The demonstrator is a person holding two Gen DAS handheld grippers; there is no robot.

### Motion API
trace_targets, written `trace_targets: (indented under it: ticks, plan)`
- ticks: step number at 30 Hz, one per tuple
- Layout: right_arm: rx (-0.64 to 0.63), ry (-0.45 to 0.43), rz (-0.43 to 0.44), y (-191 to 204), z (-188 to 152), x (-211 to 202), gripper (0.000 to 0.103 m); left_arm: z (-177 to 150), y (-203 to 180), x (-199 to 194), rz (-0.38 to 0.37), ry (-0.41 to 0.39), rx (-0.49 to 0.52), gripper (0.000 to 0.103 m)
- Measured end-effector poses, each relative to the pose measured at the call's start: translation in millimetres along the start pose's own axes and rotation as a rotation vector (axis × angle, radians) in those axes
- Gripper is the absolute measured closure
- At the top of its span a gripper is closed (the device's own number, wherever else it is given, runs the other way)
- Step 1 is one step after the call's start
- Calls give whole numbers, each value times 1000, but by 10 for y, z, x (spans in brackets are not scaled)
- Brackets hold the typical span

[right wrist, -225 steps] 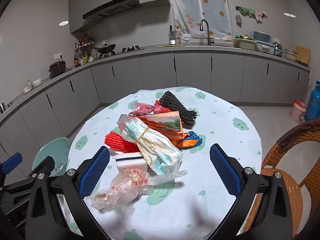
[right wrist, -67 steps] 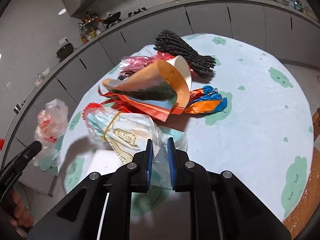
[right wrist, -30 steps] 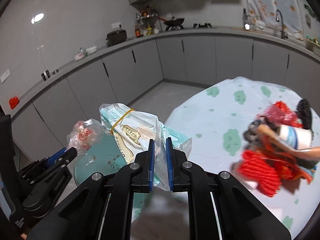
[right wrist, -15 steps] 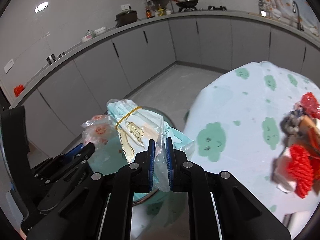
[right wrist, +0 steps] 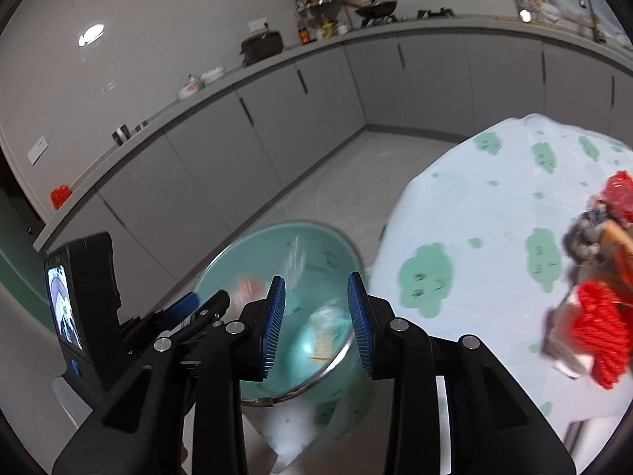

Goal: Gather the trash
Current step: 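Carry both bags over the teal bucket and open both grippers to drop them, then move the left gripper back to the table and grasp the white sponge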

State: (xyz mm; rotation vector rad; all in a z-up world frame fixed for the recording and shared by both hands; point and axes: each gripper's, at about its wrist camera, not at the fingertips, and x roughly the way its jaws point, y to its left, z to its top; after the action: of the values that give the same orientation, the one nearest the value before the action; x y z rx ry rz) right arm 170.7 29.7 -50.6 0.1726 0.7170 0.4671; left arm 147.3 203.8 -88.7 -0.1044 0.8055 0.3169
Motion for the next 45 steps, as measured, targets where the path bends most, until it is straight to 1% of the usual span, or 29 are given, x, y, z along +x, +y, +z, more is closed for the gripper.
trace_targets:
  ticks: [1, 2, 3, 5, 8, 10, 11, 12, 17, 26, 31, 37, 45]
  plan:
    - [2, -7, -4, -17, 1, -24, 67, 7, -13, -34, 7, -10, 1, 48]
    - [5, -20, -13, -38, -4, -77, 65, 9, -21, -64, 13, -17, 2, 39]
    - [4, -26, -19, -50, -15, -102, 62, 11, -30, -96, 19, -25, 3, 34]
    - [8, -43, -35, -88, -37, -181, 58, 21, -61, -177, 29, -41, 10, 32]
    - [20, -51, -46, -142, -55, -259, 57, 33, -95, -281, 31, -54, 14, 31]
    - [31, -60, -55, -184, -54, -319, 52, 37, -132, -376, 27, -66, 16, 29]
    - [35, -67, -62, -208, -60, -357, 50, 34, -149, -421, 26, -72, 18, 25]
    - [37, -75, -69, -226, -77, -395, 49, 37, -172, -467, 26, -80, 21, 22]
    - [55, -87, -113, -408, -127, -587, 49, -3, -343, -676, -12, -100, 40, 22]
    - [87, -95, -210, -770, -281, -893, 49, -178, -748, -917, -101, -102, 111, 20]
    - [109, -113, -266, -950, -358, -1073, 49, -262, -966, -1041, -143, -109, 150, 20]
    - [119, -129, -301, -1059, -416, -1236, 48, -362, -1169, -1151, -175, -115, 189, 19]
    - [145, -148, -340, -1258, -535, -1475, 48, -461, -1320, -1275, -207, -123, 227, 18]
